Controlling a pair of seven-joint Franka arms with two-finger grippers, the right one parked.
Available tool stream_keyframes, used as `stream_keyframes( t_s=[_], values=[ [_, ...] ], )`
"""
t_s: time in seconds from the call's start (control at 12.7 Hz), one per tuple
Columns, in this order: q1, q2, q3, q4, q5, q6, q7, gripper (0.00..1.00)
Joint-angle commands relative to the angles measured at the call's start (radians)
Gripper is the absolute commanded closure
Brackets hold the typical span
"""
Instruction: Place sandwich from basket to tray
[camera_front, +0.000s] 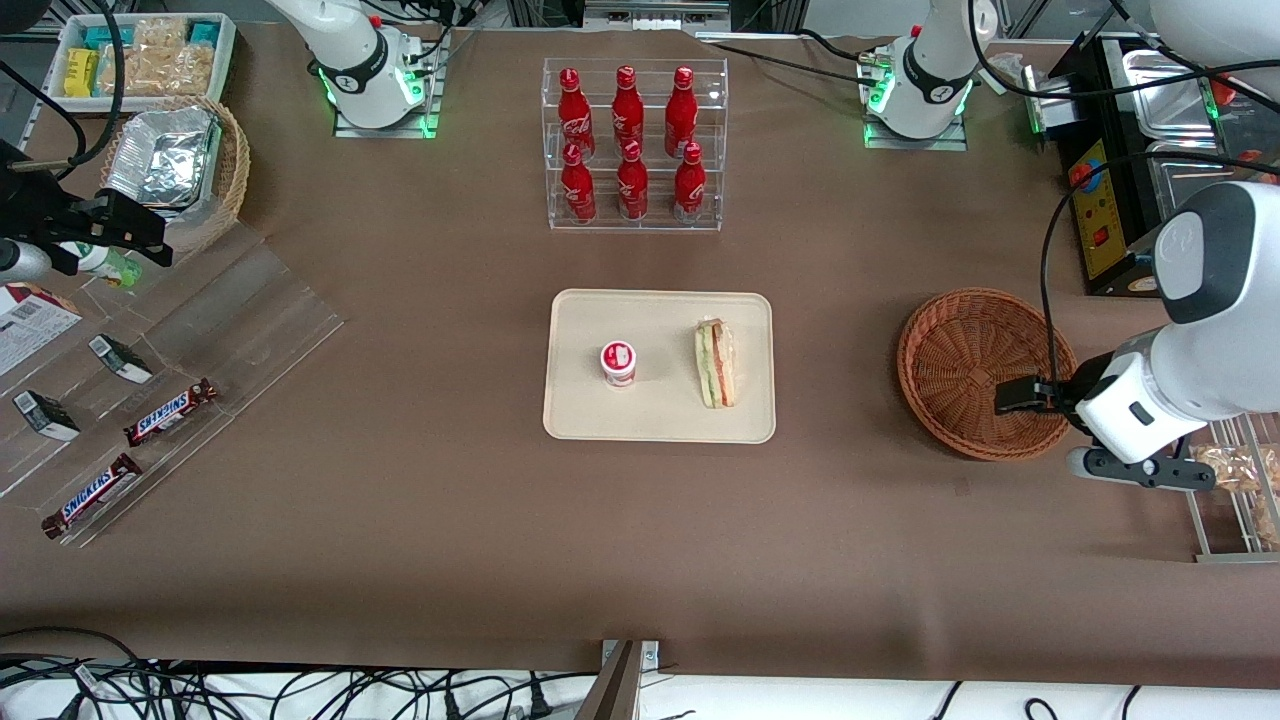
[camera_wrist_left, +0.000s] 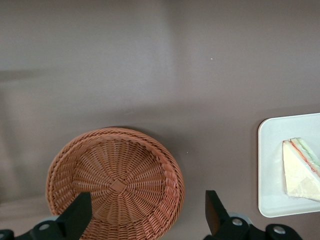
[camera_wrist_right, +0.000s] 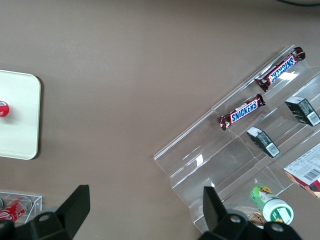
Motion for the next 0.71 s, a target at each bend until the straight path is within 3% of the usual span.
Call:
stream_keyframes(
  t_s=[0.0, 0.16, 0.63],
  values=[
    [-0.014, -0.043, 0.02, -0.006, 0.019, -0.058, 0.007, 0.0],
    [-0.028, -0.059, 0.017, -0.007, 0.063, -0.095, -0.016, 0.0],
    [-0.054, -0.059, 0.006, -0.009, 0.068, -0.101, -0.073, 0.0]
  ],
)
